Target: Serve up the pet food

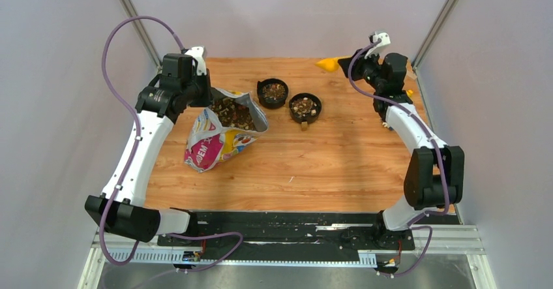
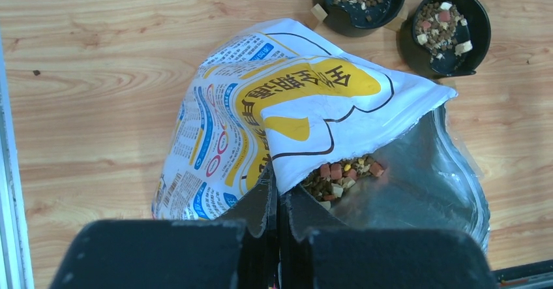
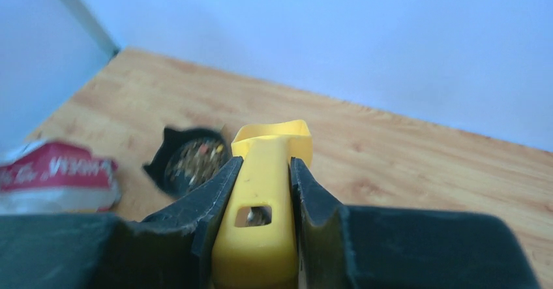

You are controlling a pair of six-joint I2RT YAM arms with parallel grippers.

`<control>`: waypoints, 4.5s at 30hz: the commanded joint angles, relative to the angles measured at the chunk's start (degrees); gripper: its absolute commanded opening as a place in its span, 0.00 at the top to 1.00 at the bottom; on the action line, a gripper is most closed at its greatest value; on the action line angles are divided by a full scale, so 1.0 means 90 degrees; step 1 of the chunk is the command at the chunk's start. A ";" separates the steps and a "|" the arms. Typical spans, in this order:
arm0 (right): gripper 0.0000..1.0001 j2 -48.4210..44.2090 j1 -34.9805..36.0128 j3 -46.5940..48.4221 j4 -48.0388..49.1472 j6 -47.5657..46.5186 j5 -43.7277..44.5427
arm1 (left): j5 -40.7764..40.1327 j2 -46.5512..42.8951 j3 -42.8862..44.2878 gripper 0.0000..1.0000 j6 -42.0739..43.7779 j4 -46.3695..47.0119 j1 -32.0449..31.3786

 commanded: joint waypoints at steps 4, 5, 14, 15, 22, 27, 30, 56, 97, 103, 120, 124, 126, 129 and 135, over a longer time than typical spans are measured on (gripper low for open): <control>0.96 0.1357 -0.0017 -0.0682 0.3588 0.1948 0.2338 | 0.0047 -0.0454 0.0136 1.00 -0.0019 0.0418 0.0072; 0.96 0.1541 -0.0018 -0.0763 0.3848 0.2095 0.2481 | 0.0047 -0.0480 0.0116 1.00 -0.0023 0.0411 0.0072; 0.98 0.2089 0.0064 -0.0856 0.3277 0.2721 0.3028 | 0.0139 -0.0646 -0.0087 1.00 -0.0101 0.0456 0.0072; 0.98 0.2116 0.0064 -0.0871 0.3145 0.2754 0.3030 | 0.0137 -0.0652 -0.0081 1.00 -0.0114 0.0454 0.0072; 0.72 0.2066 0.0053 -0.0839 0.1845 0.3094 0.3153 | 0.0195 -0.0638 -0.0078 1.00 -0.0183 0.0453 0.0071; 0.62 0.2124 0.0058 -0.0739 0.1125 0.3722 0.2829 | 0.0214 -0.0642 -0.0108 1.00 -0.0165 0.0481 0.0085; 0.60 0.2073 0.0059 -0.0764 0.0658 0.4225 0.2784 | 0.0243 -0.0575 -0.0024 1.00 -0.0062 0.0446 0.0134; 0.41 -0.0133 0.3108 0.0664 -0.1488 0.1528 0.0686 | 0.0902 -0.0619 -0.0082 1.00 -0.0032 0.0370 0.0208; 1.00 0.2176 0.5079 0.4260 -0.3871 0.2772 0.4403 | 0.2991 -0.2803 -0.1707 0.24 0.1501 0.0475 0.0199; 1.00 0.2155 0.5191 0.4285 -0.4070 0.3235 0.4592 | 0.3292 -0.3676 -0.3064 0.24 0.1862 0.1000 0.0164; 1.00 0.2417 0.5199 0.4578 -0.4237 0.3964 0.4421 | 0.0468 -0.4390 -0.4766 0.24 0.1724 0.3543 -0.0975; 1.00 0.2492 0.5185 0.4661 -0.4269 0.4006 0.4395 | 0.0034 -0.4161 -0.4861 0.24 0.1760 0.3853 -0.1465; 1.00 0.2503 0.5176 0.4692 -0.4281 0.4011 0.4418 | -0.0056 -0.4034 -0.4869 0.28 0.1771 0.3926 -0.1622; 1.00 0.2486 0.5142 0.4654 -0.4301 0.3952 0.4533 | -0.0430 -0.3954 -0.4853 0.48 0.1735 0.3944 -0.1701; 1.00 0.1891 0.5044 0.3812 -0.3754 0.3045 0.5237 | -0.0944 -0.4250 -0.4700 1.00 0.2134 0.3408 -0.1698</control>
